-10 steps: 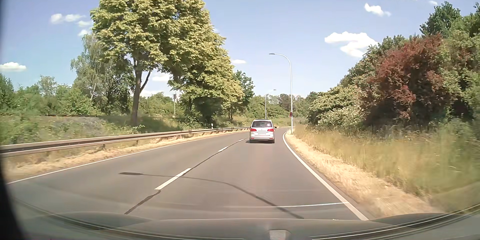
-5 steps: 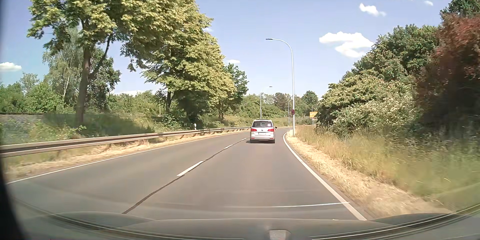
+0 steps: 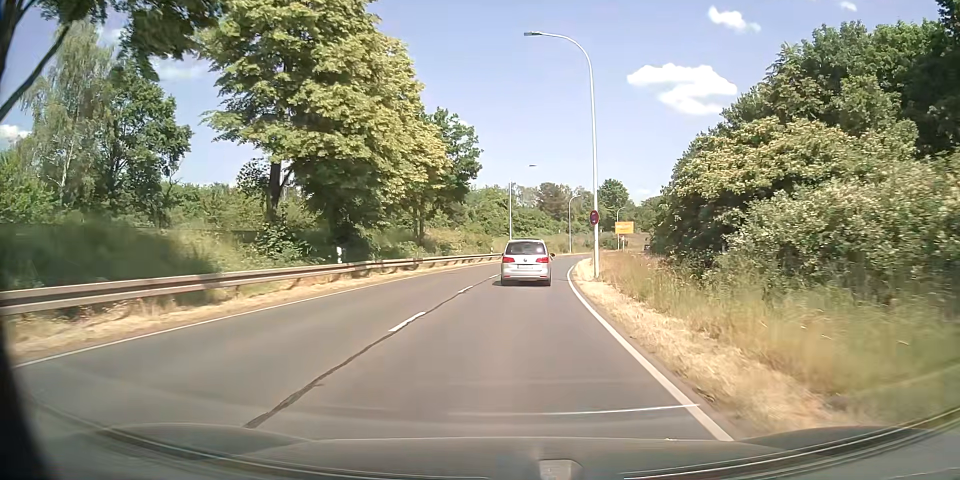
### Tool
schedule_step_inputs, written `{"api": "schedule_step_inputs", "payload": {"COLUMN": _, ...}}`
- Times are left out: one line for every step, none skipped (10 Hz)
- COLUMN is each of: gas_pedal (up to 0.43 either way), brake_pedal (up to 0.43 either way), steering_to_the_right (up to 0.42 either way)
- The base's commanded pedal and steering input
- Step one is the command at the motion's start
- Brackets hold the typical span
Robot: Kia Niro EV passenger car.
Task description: Follow the waypoints while adhering to traffic rules and regulations
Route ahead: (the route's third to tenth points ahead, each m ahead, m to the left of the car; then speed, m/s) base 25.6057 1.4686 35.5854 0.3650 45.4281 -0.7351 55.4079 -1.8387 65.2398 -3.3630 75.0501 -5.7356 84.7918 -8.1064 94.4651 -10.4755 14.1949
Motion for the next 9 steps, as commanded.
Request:
{"api": "schedule_step_inputs", "payload": {"gas_pedal": 0.0, "brake_pedal": 0.03, "steering_to_the_right": 0.014}}
{"api": "schedule_step_inputs", "payload": {"gas_pedal": 0.0, "brake_pedal": 0.03, "steering_to_the_right": 0.014}}
{"api": "schedule_step_inputs", "payload": {"gas_pedal": 0.0, "brake_pedal": 0.037, "steering_to_the_right": 0.015}}
{"api": "schedule_step_inputs", "payload": {"gas_pedal": 0.0, "brake_pedal": 0.03, "steering_to_the_right": 0.015}}
{"api": "schedule_step_inputs", "payload": {"gas_pedal": 0.0, "brake_pedal": 0.037, "steering_to_the_right": 0.014}}
{"api": "schedule_step_inputs", "payload": {"gas_pedal": 0.0, "brake_pedal": 0.03, "steering_to_the_right": 0.015}}
{"api": "schedule_step_inputs", "payload": {"gas_pedal": 0.0, "brake_pedal": 0.03, "steering_to_the_right": 0.015}}
{"api": "schedule_step_inputs", "payload": {"gas_pedal": 0.0, "brake_pedal": 0.03, "steering_to_the_right": 0.015}}
{"api": "schedule_step_inputs", "payload": {"gas_pedal": 0.0, "brake_pedal": 0.03, "steering_to_the_right": 0.015}}
